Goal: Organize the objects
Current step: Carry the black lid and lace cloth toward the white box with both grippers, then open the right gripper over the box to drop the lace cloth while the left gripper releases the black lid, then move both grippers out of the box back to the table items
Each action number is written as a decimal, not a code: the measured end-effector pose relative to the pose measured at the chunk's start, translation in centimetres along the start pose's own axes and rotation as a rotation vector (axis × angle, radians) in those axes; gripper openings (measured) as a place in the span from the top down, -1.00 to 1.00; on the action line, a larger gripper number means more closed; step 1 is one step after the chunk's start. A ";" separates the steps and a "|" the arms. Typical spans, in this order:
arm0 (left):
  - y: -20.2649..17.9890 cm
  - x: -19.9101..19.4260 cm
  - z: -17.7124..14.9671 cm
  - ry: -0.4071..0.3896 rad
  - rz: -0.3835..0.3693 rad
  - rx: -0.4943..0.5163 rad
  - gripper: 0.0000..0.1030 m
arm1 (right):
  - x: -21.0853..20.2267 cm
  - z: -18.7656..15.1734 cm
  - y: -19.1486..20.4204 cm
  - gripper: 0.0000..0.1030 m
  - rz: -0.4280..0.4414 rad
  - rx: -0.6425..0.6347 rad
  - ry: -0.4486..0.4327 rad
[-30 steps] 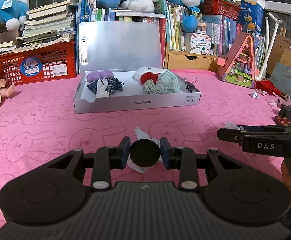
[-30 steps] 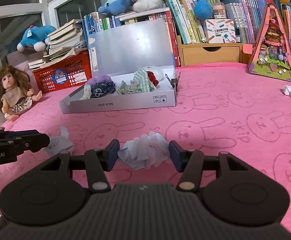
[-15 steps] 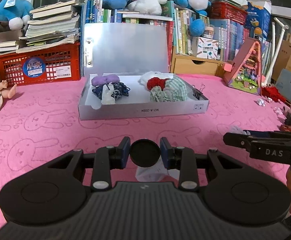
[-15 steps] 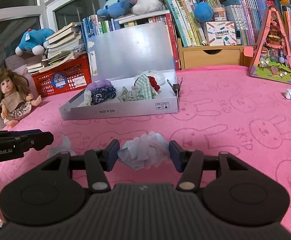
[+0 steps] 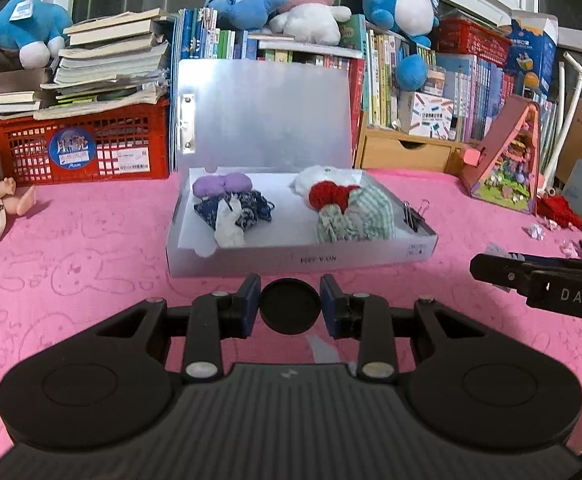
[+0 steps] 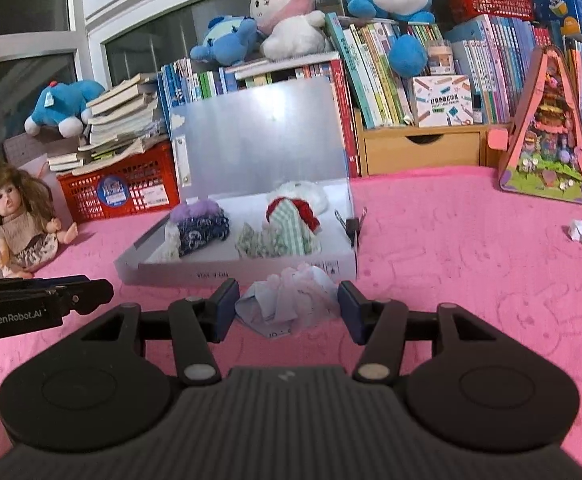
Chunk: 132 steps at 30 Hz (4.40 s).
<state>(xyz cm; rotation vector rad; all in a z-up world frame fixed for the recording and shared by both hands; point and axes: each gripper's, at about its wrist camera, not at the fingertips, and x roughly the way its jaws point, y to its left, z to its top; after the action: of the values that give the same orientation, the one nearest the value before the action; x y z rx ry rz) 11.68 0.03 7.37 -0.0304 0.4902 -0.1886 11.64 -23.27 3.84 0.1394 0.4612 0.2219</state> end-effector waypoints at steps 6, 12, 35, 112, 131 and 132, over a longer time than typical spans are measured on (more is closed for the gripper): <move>0.4 1.0 1.6 -0.005 -0.003 -0.022 0.27 | 0.9 1.5 0.4 -0.12 0.009 0.006 -0.012; 0.9 2.3 3.2 -0.013 -0.006 -0.049 0.27 | 2.1 3.0 0.8 -0.12 0.021 0.010 -0.018; 3.3 10.5 7.7 0.009 0.039 -0.085 0.27 | 10.0 7.3 1.1 -0.12 0.076 0.064 0.092; 0.8 5.9 3.1 0.090 -0.056 0.078 -0.47 | 6.7 3.8 0.8 -0.63 0.114 -0.017 0.097; -0.9 0.4 -2.5 0.114 -0.180 0.114 -0.56 | -2.7 -4.0 1.7 -0.69 0.035 -0.181 0.042; -1.1 0.5 -2.7 0.119 -0.185 0.121 -0.55 | -3.0 -4.3 1.6 -0.70 0.031 -0.183 0.042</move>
<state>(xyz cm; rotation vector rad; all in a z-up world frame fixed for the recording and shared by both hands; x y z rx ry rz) 10.64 -1.09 4.82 0.0547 0.5938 -0.4024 6.76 -22.06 1.61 -0.0371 0.4785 0.2962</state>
